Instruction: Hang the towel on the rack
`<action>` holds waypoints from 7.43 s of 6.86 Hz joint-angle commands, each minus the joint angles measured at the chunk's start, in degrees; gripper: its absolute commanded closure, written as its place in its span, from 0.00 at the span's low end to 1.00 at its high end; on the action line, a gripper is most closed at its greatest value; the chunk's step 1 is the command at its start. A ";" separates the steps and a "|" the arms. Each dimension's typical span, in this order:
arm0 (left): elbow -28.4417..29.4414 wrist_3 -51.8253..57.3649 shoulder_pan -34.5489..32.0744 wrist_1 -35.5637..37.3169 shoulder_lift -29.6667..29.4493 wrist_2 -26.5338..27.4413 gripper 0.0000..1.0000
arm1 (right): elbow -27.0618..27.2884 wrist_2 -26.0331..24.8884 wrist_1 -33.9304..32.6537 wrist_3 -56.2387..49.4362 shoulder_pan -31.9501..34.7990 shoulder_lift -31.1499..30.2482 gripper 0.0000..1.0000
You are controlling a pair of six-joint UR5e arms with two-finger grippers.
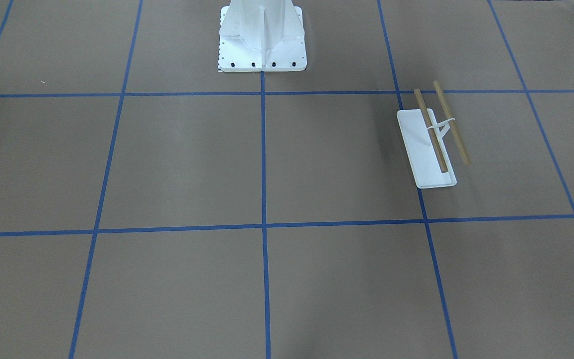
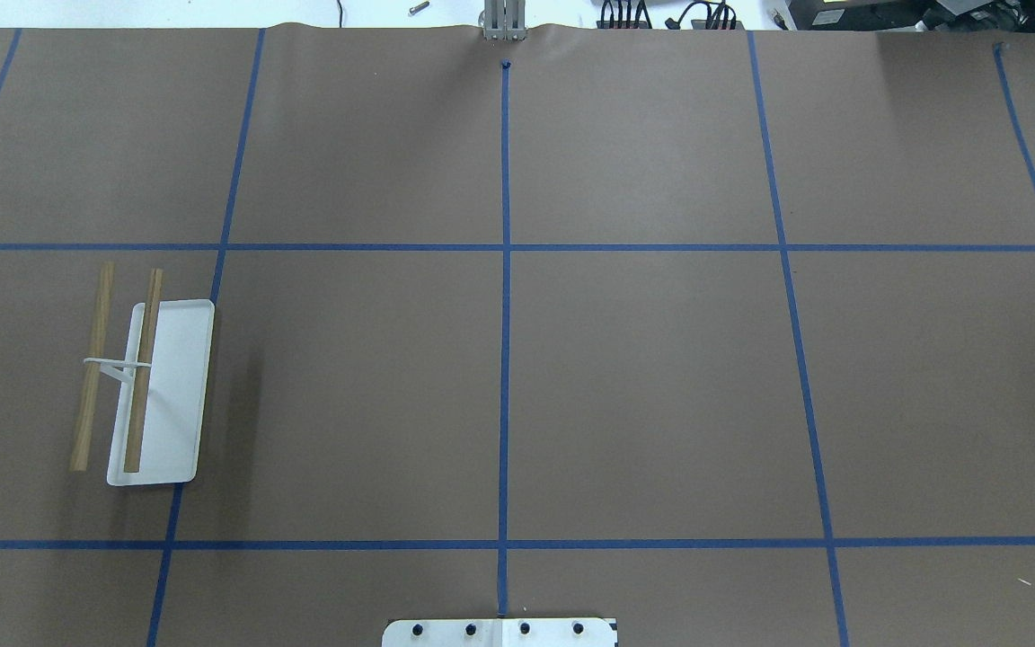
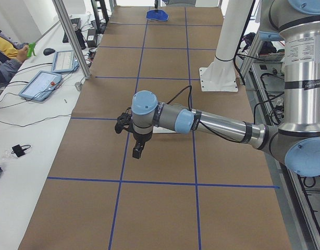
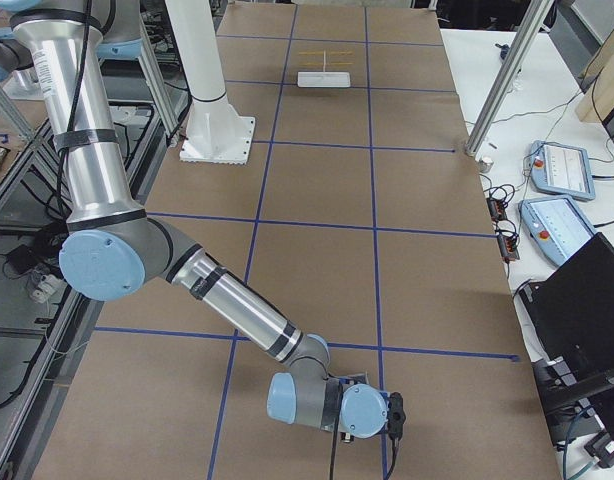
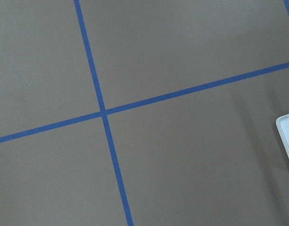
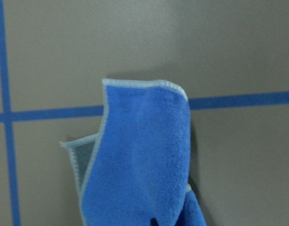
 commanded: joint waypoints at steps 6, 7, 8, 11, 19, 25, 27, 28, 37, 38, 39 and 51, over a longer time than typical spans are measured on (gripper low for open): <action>6.86 -35.76 1.64 -7.84 -13.14 -19.20 0.02 | 48.97 -17.17 -6.66 74.92 -25.55 2.79 1.00; 9.06 -41.83 3.13 -7.84 -16.92 -19.55 0.02 | 55.57 -21.32 -21.16 81.83 -30.05 10.04 1.00; 11.34 -47.98 5.06 -7.92 -20.35 -19.64 0.02 | 58.24 -23.80 -33.84 87.81 -33.22 19.07 1.00; 12.95 -67.04 8.40 -8.53 -27.31 -22.80 0.02 | 58.18 -23.91 -36.69 104.69 -37.29 28.98 1.00; 16.03 -133.75 32.37 -48.85 -37.94 2.61 0.02 | 57.74 -31.89 -36.60 125.72 -44.23 36.56 1.00; 14.00 -180.29 41.71 -50.38 -43.15 26.47 0.02 | 57.04 -42.97 -36.60 143.22 -46.53 40.61 1.00; 13.22 -182.95 42.34 -50.03 -43.41 26.67 0.02 | 56.78 -43.68 -36.16 145.08 -46.88 41.40 1.00; 13.30 -183.65 43.12 -49.85 -43.94 28.68 0.02 | 56.78 -43.69 -36.16 145.26 -47.23 41.58 1.00; 13.04 -182.87 44.19 -50.46 -43.51 29.49 1.00 | 57.22 -44.30 -34.41 147.20 -48.11 41.58 1.00; 12.95 -180.08 44.19 -50.46 -43.33 29.57 1.00 | 57.48 -44.30 -34.41 146.42 -48.02 41.32 1.00; 12.51 -173.62 44.01 -50.20 -42.72 29.66 1.00 | 57.91 -44.39 -34.41 144.32 -48.02 40.62 0.01; -3.47 -58.34 43.92 -50.02 -16.37 37.92 1.00 | 63.46 -44.48 -27.90 128.57 -48.90 26.03 0.00</action>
